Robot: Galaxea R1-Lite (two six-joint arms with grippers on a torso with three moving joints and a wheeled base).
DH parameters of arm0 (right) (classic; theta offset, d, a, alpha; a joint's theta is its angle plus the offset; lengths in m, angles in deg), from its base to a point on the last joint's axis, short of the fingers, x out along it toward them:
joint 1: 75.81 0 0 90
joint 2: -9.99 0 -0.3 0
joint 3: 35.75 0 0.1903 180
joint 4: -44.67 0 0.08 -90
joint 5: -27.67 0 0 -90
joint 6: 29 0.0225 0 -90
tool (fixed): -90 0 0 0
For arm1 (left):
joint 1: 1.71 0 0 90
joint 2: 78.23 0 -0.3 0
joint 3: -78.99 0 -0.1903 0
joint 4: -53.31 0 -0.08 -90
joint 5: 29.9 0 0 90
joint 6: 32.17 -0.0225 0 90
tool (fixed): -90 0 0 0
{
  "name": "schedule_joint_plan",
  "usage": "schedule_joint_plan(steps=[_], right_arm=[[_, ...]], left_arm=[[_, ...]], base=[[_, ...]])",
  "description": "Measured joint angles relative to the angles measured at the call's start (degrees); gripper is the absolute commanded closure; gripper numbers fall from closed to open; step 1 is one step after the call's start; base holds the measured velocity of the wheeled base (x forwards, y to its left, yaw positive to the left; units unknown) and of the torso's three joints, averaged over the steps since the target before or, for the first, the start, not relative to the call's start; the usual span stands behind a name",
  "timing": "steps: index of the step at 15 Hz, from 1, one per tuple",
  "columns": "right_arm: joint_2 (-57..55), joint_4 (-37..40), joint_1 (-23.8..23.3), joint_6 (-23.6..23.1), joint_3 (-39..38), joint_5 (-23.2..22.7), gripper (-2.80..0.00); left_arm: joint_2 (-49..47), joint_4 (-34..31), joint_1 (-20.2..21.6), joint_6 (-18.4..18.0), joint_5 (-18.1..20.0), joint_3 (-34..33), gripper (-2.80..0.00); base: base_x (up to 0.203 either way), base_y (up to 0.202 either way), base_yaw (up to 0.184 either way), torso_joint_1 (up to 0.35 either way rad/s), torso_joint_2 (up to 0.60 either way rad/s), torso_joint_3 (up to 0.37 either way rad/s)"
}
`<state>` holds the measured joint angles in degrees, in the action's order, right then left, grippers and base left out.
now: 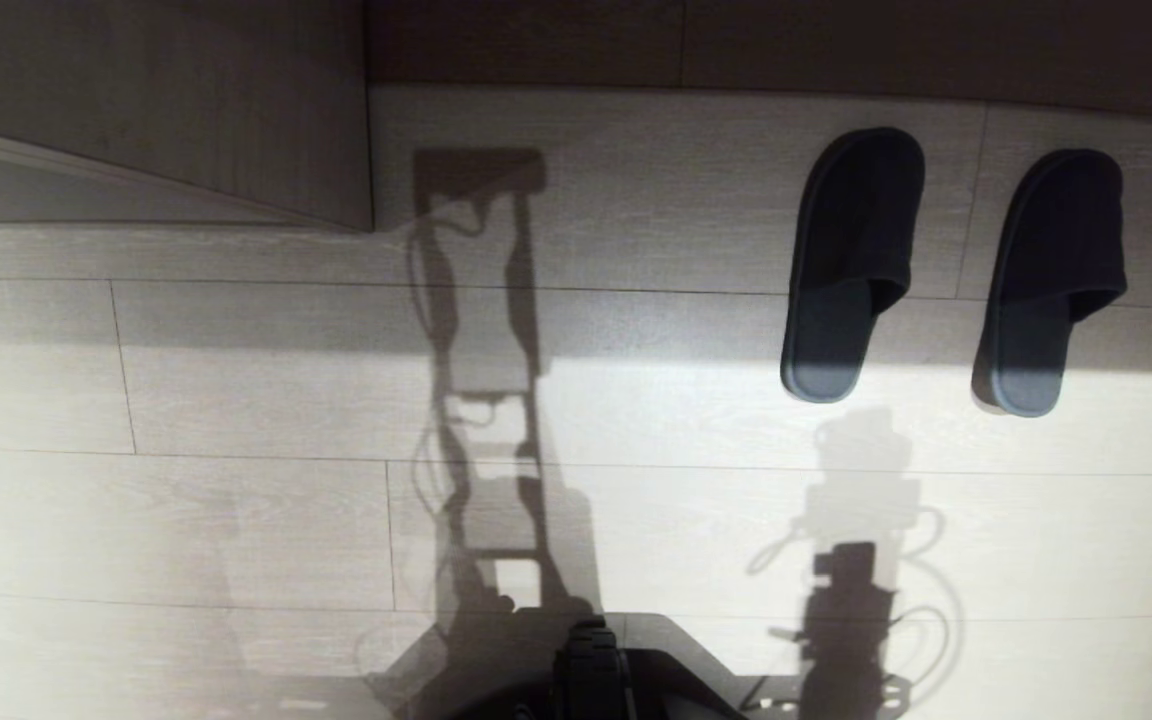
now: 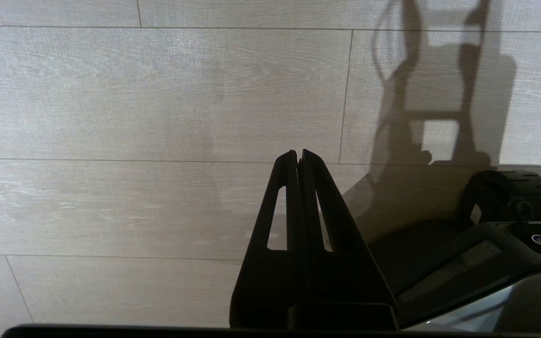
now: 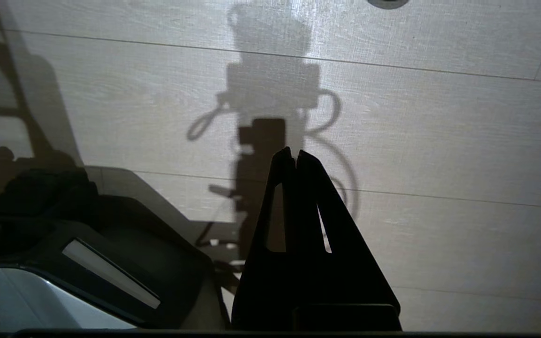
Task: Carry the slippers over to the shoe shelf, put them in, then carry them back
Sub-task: Pick up the slippers on the floor
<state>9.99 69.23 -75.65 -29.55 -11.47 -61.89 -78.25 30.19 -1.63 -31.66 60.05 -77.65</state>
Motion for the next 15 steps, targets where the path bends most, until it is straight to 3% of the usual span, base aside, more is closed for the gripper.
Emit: schedule_joint_plan(steps=[6, 15], right_arm=[[-8.67, 2.77, 0.46, 0.48, 14.61, -0.69, 0.00], [-47.51, -17.57, 0.88, -0.34, 17.72, -0.29, 0.00]], left_arm=[[0.00, 0.00, 0.00, 0.00, -0.02, 0.00, 0.00], [0.00, 0.00, 0.00, 0.00, -0.02, 0.00, 0.00]], base=[[0.000, 0.000, 0.000, 0.000, 0.00, 0.000], [0.000, 0.000, 0.000, 0.000, 0.00, 0.000]])
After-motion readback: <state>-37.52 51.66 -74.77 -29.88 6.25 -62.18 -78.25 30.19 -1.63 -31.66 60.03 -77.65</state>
